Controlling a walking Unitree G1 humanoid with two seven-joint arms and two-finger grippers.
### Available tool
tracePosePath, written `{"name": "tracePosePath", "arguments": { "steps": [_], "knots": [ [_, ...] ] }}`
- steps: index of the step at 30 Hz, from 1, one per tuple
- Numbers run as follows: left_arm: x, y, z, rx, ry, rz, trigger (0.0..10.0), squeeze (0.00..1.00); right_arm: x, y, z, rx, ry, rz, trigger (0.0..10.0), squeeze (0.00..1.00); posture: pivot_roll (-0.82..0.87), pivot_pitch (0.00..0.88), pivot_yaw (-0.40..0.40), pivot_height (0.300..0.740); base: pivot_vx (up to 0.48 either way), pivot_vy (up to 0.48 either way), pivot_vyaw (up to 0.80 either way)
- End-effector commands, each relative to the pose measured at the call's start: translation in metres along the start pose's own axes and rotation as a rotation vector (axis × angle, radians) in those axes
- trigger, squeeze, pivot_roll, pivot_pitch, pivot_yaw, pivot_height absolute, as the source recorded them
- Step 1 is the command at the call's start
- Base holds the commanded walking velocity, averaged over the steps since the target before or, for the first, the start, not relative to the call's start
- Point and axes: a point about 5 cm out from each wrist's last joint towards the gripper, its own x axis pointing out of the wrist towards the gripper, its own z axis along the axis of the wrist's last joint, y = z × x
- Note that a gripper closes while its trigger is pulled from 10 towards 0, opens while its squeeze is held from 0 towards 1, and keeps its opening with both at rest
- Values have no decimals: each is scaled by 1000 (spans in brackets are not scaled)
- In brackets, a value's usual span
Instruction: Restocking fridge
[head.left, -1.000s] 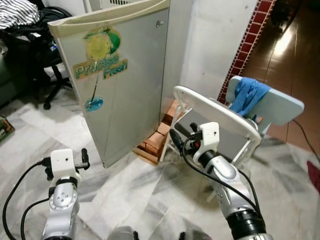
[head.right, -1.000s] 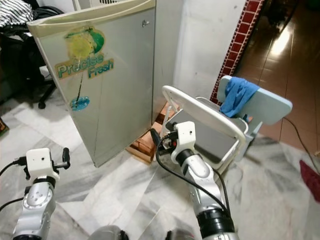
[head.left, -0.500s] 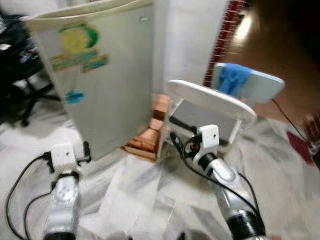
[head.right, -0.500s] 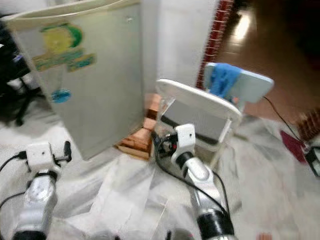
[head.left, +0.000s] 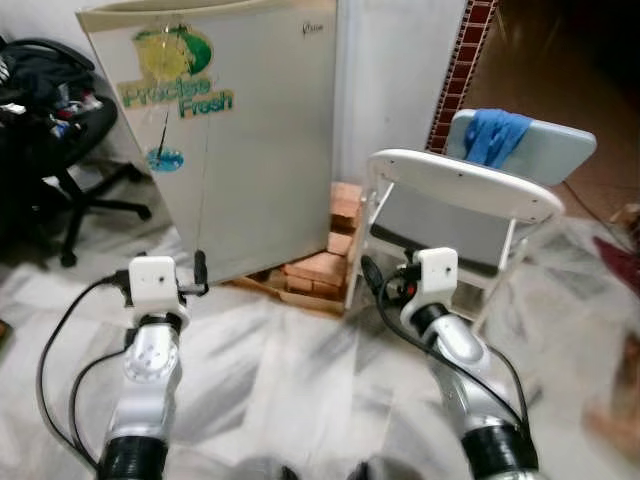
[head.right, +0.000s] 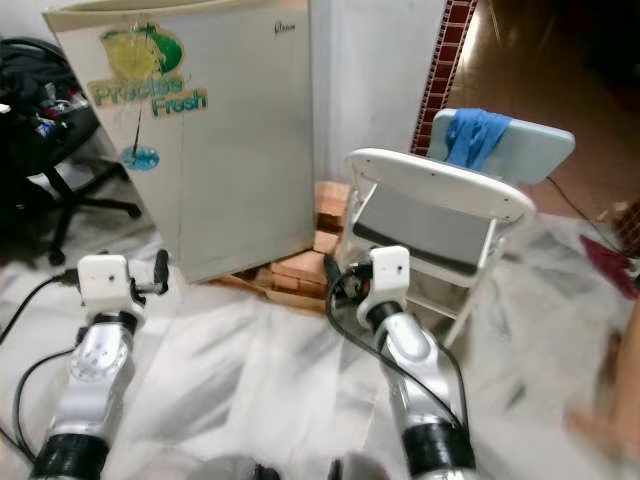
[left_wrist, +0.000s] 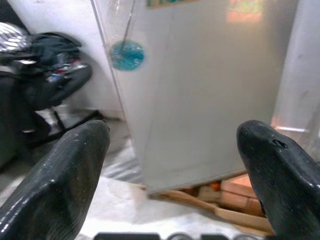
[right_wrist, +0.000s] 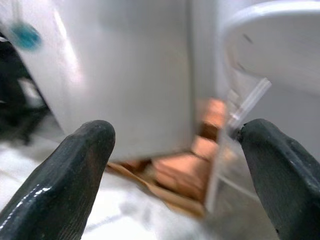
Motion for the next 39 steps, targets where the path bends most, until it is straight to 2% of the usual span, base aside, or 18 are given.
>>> {"name": "tracePosePath", "arguments": {
  "steps": [1, 4, 7, 10, 12, 13, 17, 24, 39],
  "knots": [
    [0, 8, 1, -3, 2, 5, 10000, 0, 2, 3, 9, -14, -49, -30, 10000, 0, -35, 0, 51, 740, 0, 480, 0],
    [-3, 7, 1, 38, -18, -9, 10000, 0, -1, -12, 12, -31, -91, -163, 10000, 0, -34, 0, 53, 740, 0, 479, 0],
    [-4, 8, 0, 35, -15, -7, 10000, 0, -2, -15, 12, -26, -96, -187, 10000, 0, -34, 0, 56, 740, 0, 476, 0],
    [-7, 5, -1, 33, -16, -38, 10000, 0, -5, -26, 18, 18, -120, -266, 10000, 0, -32, 0, 60, 740, 0, 476, 0],
    [-8, 4, -1, 32, -19, -44, 10000, 0, -5, -26, 18, 25, -118, -267, 10000, 0, -34, 0, 60, 740, 0, 476, 0],
    [-9, 3, -1, 30, -20, -47, 10000, 0, -6, -27, 18, -20, -125, -283, 10000, 0, -37, 0, 62, 740, 0, 476, 0],
    [-9, 2, -1, 16, -26, -45, 10000, 0, -9, -23, 15, -26, -113, -256, 10000, 0, -45, 0, 62, 740, 0, 469, 0],
    [-7, 0, -1, -7, -27, -37, 10000, 0, -11, -18, 12, 17, -117, -222, 10000, 0, -49, 0, 53, 740, 229, 405, -121],
    [-5, -2, 1, -22, -36, -57, 10000, 0, -10, -25, 18, 2, -129, -234, 10000, 0, -57, 0, 47, 740, 317, 357, -800]
  ]
}}
